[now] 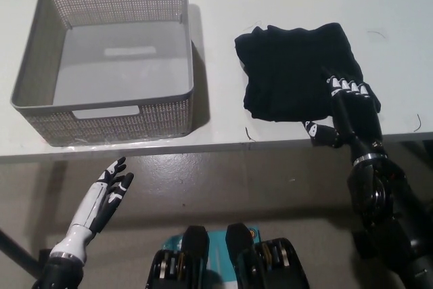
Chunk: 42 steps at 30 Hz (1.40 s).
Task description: Use the right hand to pick up a t shirt on the right hand side and place it into a contianer on the left side
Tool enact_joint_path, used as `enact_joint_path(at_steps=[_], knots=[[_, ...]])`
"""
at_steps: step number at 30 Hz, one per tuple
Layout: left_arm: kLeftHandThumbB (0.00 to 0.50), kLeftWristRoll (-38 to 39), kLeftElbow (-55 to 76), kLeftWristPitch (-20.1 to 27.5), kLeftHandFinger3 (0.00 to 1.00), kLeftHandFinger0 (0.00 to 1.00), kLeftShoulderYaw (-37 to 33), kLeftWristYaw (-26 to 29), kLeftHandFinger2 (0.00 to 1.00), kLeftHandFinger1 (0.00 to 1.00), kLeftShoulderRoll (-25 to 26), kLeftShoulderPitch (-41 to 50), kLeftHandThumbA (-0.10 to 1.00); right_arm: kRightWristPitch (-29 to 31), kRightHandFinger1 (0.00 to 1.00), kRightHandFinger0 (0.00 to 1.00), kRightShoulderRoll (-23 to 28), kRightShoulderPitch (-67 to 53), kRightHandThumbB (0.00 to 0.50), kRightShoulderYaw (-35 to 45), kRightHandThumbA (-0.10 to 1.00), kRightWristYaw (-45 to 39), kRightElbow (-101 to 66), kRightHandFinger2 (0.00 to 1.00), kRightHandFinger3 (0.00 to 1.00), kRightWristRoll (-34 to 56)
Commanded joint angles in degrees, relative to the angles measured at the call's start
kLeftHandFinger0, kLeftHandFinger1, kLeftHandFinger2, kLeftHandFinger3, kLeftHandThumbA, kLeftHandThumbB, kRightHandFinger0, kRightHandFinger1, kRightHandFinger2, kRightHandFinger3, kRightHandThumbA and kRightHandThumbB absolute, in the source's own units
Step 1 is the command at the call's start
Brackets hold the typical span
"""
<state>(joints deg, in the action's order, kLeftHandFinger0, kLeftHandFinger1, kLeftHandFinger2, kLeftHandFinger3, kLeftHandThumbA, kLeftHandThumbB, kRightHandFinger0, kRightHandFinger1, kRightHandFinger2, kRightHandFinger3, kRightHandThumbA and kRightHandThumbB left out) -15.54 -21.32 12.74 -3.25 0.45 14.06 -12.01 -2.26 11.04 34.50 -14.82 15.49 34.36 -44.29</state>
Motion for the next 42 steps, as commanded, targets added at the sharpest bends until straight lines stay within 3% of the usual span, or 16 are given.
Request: enact_joint_path(at_steps=[1,9,12,13,16,17,18,20,23,28,32,34,35,38,39,42], knots=[[0.345,0.4,2.3,0.6,1.0,0.88,0.0,-0.7,1.0,0.91,1.1,-1.7,1.0,1.6,1.0,1.0,-0.8,3.1,0.5,-0.3,0.77,3.3,0.9,1.0,1.0,1.1],[0.333,-0.6,2.2,1.0,1.0,0.88,-0.5,-0.4,1.0,0.92,1.1,-1.7,1.0,1.5,1.0,1.0,-1.3,5.1,0.5,-1.3,0.8,4.9,5.8,1.0,1.0,1.0],[0.334,0.0,2.6,0.2,1.0,0.88,-0.2,-0.6,1.0,0.92,0.9,-1.6,1.0,3.2,1.0,1.0,-1.9,6.6,0.494,-1.4,0.73,6.0,8.7,1.0,1.0,1.8],[0.345,0.2,2.2,0.7,1.0,0.87,-0.2,-0.5,1.0,0.91,0.9,-1.9,1.0,6.5,1.0,1.0,-2.8,7.5,0.423,-0.6,0.37,9.1,11.1,1.0,1.0,3.2],[0.352,0.3,2.3,0.5,1.0,0.87,-0.4,-0.8,1.0,0.91,0.7,-2.0,1.0,12.1,1.0,1.0,-4.6,8.6,0.297,1.8,-0.09,14.7,14.7,1.0,1.0,6.5],[0.352,0.1,2.0,1.1,1.0,0.86,-0.4,-0.6,1.0,0.91,0.7,-2.1,1.0,15.7,1.0,1.0,-5.0,9.0,0.199,2.6,-0.1,16.8,16.4,1.0,1.0,7.6],[0.348,0.0,2.2,1.0,1.0,0.87,-0.4,-0.6,1.0,0.91,0.7,-2.1,1.0,17.8,0.96,0.9,-5.4,9.5,0.184,3.0,-0.1,17.9,17.7,0.95,0.91,8.3],[0.342,0.0,2.2,0.9,1.0,0.87,-0.3,-0.7,1.0,0.91,0.8,-2.1,1.0,19.7,0.63,0.58,-5.8,10.0,0.167,3.7,-0.1,18.8,18.9,0.72,0.75,9.1],[0.332,-0.4,1.7,1.4,1.0,0.87,-0.4,-0.6,1.0,0.9,1.0,-2.4,1.0,22.4,0.49,0.44,-6.1,10.6,0.188,3.7,-0.1,21.2,20.7,0.61,0.73,9.0],[0.319,0.1,2.6,0.8,1.0,0.86,-0.2,-0.9,1.0,0.9,0.8,-1.8,1.0,25.7,0.55,0.5,-5.9,10.8,0.146,3.4,-0.1,24.0,23.1,0.65,0.77,9.0],[0.318,-0.2,2.6,0.8,1.0,0.88,-0.3,-0.7,1.0,0.91,0.9,-1.8,1.0,28.6,0.61,0.58,-5.5,11.4,0.165,3.1,-0.1,26.3,24.6,0.72,0.77,9.1],[0.322,0.1,2.7,0.5,1.0,0.89,-0.3,-1.0,1.0,0.92,0.7,-1.3,1.0,29.2,0.59,0.58,-5.3,11.6,0.183,2.8,-0.1,27.1,25.0,0.72,0.76,9.3],[0.332,0.1,2.3,0.9,1.0,0.89,-0.3,-1.0,1.0,0.92,0.7,-1.4,1.0,28.5,0.52,0.47,-5.1,12.3,0.219,2.9,-0.1,27.7,24.5,0.66,0.74,8.8],[0.323,0.6,2.4,0.6,1.0,0.89,-0.3,-1.5,1.0,0.92,0.8,-1.2,1.0,27.1,0.5,0.42,-4.9,13.6,0.199,3.4,-0.1,26.7,23.2,0.65,0.75,9.4],[0.342,0.5,2.5,0.2,1.0,0.89,-0.3,-1.4,1.0,0.92,0.7,-1.1,1.0,25.8,0.59,0.54,-4.7,13.9,0.181,3.5,-0.1,25.4,21.7,0.72,0.76,9.5],[0.348,0.0,2.9,0.1,1.0,0.85,-0.3,-0.9,1.0,0.9,0.5,-1.1,1.0,24.7,0.63,0.61,-4.1,17.4,0.188,4.2,-0.1,25.6,19.1,0.77,0.76,9.5]])
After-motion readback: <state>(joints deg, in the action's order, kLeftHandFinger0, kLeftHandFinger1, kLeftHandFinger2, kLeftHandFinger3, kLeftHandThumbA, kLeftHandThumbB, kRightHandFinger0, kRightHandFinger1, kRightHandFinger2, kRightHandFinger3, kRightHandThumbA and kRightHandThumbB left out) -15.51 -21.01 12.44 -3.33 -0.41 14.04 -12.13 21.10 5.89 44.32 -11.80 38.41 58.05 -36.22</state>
